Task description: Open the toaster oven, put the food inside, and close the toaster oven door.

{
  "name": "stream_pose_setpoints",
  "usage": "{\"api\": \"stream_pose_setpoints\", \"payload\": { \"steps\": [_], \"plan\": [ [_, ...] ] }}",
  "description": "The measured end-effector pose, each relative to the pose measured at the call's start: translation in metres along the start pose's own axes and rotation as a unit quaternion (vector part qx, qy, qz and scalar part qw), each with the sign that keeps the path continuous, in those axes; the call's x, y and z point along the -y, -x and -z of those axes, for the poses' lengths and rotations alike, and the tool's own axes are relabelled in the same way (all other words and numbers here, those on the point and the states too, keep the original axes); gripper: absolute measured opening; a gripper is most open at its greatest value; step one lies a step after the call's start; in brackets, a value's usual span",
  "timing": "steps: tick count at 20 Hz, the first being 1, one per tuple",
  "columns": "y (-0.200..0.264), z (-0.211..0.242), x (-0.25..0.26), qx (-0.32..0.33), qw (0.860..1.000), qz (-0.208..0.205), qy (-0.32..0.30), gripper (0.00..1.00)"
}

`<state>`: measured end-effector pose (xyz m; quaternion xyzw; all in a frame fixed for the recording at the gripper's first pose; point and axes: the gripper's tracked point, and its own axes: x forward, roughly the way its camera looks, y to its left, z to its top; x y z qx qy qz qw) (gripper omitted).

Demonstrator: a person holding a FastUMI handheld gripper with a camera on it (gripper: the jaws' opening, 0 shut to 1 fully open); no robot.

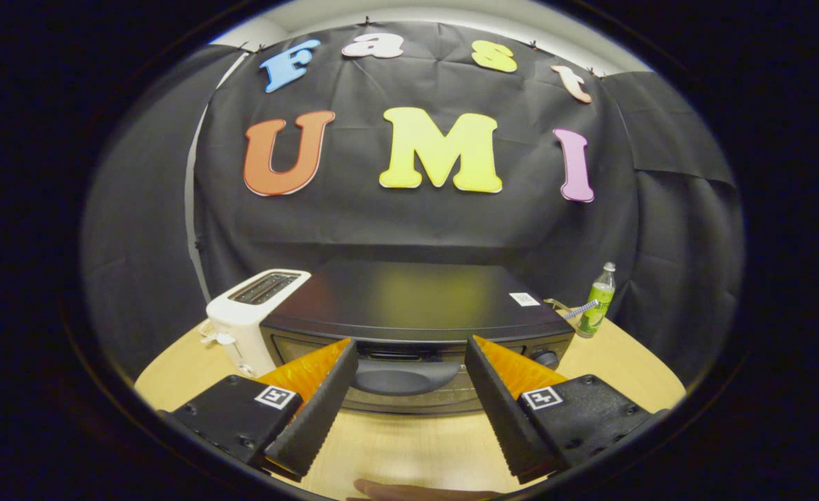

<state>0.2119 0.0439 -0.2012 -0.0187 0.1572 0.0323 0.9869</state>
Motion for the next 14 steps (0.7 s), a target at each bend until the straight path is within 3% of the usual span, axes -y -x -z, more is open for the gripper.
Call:
{"api": "stream_pose_setpoints", "payload": {
  "steps": [2,6,14],
  "plan": [
    [-0.012,0.004,-0.007,-0.020,1.000,-0.014,-0.016,1.00],
    [-0.030,0.005,-0.003,-0.049,0.998,-0.004,-0.039,1.00],
    [-0.022,0.007,-0.009,-0.071,0.997,-0.008,-0.019,1.00]
  ]
}}
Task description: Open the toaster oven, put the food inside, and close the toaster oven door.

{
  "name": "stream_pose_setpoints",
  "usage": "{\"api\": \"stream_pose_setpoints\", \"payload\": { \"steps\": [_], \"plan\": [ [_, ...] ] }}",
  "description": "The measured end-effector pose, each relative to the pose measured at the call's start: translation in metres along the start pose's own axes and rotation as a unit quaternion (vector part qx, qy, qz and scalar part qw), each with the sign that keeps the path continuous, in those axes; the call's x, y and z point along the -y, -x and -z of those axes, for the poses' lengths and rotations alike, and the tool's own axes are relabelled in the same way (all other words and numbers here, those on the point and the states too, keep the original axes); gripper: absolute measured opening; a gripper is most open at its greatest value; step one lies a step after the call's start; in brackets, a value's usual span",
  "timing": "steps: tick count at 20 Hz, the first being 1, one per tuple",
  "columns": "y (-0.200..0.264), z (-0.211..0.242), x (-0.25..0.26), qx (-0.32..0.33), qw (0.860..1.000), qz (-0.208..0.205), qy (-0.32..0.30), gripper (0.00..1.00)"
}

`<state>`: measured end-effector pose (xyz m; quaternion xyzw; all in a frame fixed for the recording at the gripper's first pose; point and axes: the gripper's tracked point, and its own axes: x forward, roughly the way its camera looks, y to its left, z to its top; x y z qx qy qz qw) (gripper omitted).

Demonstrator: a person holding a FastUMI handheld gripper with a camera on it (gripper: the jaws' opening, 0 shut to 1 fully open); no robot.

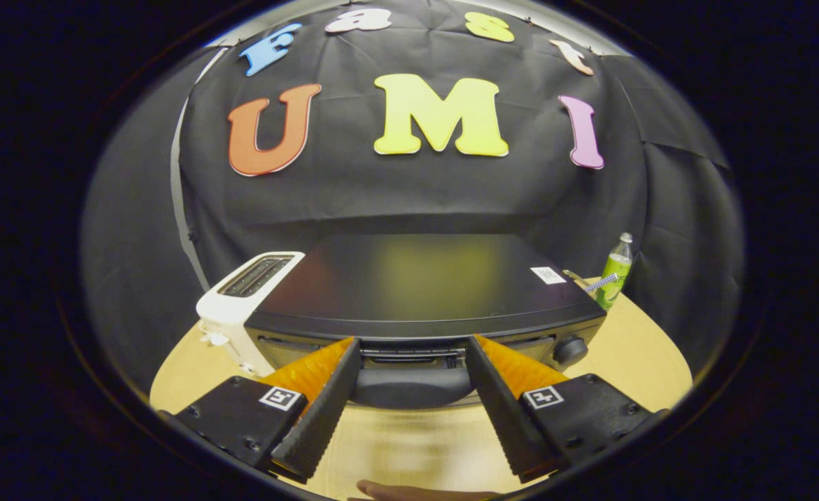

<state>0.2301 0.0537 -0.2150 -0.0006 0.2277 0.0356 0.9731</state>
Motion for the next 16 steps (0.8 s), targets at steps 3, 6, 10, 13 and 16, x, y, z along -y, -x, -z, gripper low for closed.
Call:
{"api": "stream_pose_setpoints", "payload": {
  "steps": [3,6,10,13,16],
  "plan": [
    [0.003,0.005,-0.001,-0.027,1.000,-0.002,-0.009,1.00],
    [0.003,0.008,-0.001,-0.053,0.999,-0.006,-0.005,1.00],
    [0.003,0.012,-0.003,-0.069,0.998,-0.003,0.014,1.00],
    [-0.001,0.020,-0.006,-0.084,0.996,0.001,0.013,1.00],
    [0.002,0.029,-0.007,-0.105,0.994,-0.001,0.015,1.00]
  ]
}}
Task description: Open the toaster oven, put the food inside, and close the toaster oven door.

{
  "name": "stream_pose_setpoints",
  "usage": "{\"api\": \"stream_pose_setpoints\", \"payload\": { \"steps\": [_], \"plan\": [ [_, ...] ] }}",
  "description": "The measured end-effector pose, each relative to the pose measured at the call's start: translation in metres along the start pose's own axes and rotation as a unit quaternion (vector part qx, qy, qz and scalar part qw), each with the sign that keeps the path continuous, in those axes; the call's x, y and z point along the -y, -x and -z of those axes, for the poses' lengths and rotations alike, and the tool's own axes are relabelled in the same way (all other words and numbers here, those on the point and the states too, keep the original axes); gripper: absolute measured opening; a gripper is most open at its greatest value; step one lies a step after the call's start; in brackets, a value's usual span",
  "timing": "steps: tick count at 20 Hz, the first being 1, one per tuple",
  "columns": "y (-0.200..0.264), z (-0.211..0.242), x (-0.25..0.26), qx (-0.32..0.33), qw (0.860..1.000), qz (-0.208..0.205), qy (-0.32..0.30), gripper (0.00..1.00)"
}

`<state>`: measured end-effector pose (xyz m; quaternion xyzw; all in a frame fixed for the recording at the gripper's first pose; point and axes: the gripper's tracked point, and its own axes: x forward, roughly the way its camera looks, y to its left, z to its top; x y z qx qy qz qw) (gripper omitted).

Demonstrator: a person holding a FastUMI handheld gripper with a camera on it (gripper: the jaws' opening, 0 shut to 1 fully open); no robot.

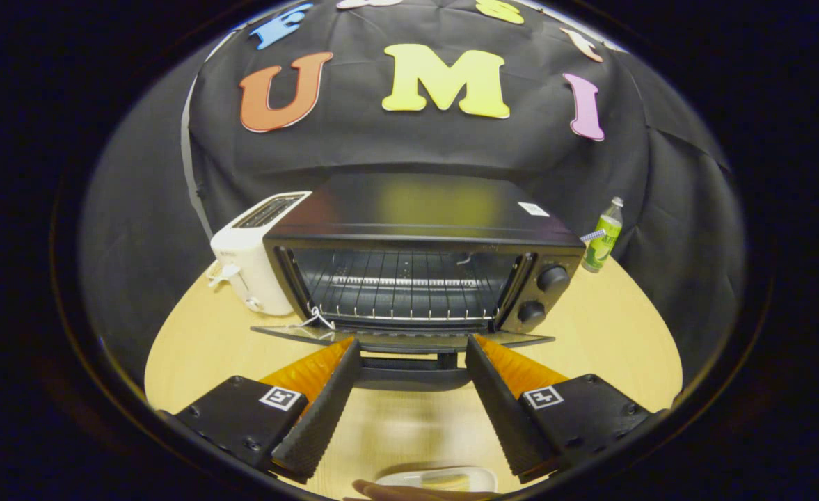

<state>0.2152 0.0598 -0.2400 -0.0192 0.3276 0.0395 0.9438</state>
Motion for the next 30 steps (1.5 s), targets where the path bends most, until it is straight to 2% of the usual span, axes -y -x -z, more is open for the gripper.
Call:
{"api": "stream_pose_setpoints", "payload": {
  "steps": [5,9,10,15,17,21,23,25,27,30],
  "plan": [
    [-0.007,0.029,0.000,-0.060,0.998,-0.007,-0.012,1.00],
    [-0.026,0.064,-0.002,-0.122,0.991,-0.024,-0.054,1.00],
    [-0.027,0.060,0.000,-0.124,0.991,-0.022,-0.054,1.00],
    [-0.031,0.064,0.003,-0.088,0.996,-0.003,-0.003,0.99],
    [-0.030,0.066,0.001,-0.070,0.997,-0.002,-0.013,0.98],
    [-0.010,0.082,0.005,-0.079,0.995,-0.013,-0.063,0.99],
    [0.007,0.086,0.006,-0.070,0.994,-0.034,-0.073,0.98],
    [0.025,0.093,0.013,-0.053,0.996,-0.041,-0.058,0.98],
    [0.040,0.109,0.026,-0.043,0.998,-0.025,-0.039,0.98],
    [0.056,0.133,0.035,-0.014,0.999,-0.024,-0.041,0.98]
  ]
}}
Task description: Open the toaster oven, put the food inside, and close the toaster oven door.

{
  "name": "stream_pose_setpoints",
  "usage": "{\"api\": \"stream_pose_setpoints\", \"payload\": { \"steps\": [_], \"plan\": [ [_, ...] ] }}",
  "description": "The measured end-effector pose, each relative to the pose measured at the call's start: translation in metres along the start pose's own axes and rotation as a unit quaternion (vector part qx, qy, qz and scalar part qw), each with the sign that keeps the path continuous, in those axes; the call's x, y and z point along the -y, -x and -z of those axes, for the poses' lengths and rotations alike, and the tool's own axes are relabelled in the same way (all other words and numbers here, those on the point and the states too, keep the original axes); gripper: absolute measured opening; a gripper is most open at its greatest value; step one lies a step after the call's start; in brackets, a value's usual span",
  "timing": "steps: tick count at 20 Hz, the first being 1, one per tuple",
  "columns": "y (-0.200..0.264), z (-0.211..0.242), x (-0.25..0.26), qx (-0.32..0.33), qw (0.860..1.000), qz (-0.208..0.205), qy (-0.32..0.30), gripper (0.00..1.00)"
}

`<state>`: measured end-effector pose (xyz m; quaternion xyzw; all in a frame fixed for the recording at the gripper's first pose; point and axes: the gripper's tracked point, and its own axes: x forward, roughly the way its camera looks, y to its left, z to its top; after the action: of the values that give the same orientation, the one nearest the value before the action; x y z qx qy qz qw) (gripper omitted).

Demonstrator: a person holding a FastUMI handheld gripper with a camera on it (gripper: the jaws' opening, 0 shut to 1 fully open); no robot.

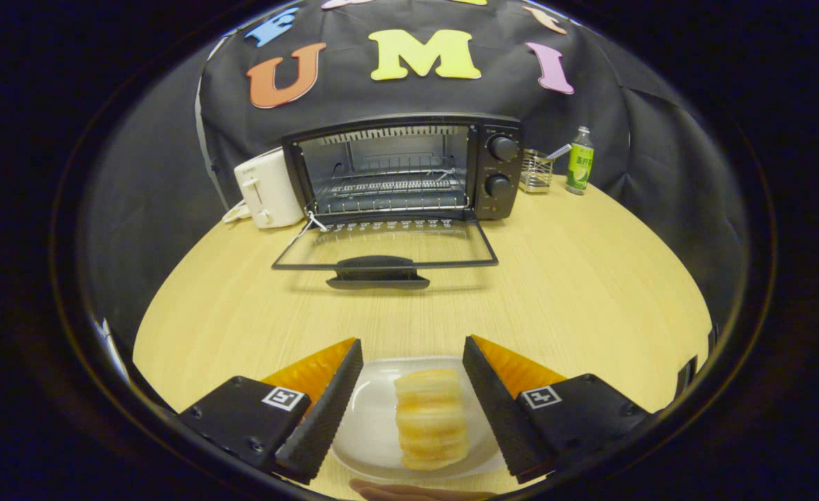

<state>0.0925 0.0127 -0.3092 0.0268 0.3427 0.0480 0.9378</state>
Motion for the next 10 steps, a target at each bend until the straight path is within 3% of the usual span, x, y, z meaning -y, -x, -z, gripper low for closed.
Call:
{"api": "stream_pose_setpoints", "payload": {
  "steps": [5,10],
  "plan": [
    [0.017,0.022,0.006,0.065,0.998,0.001,-0.013,0.98],
    [0.013,0.045,0.018,0.064,0.998,0.018,-0.001,0.98]
  ]
}}
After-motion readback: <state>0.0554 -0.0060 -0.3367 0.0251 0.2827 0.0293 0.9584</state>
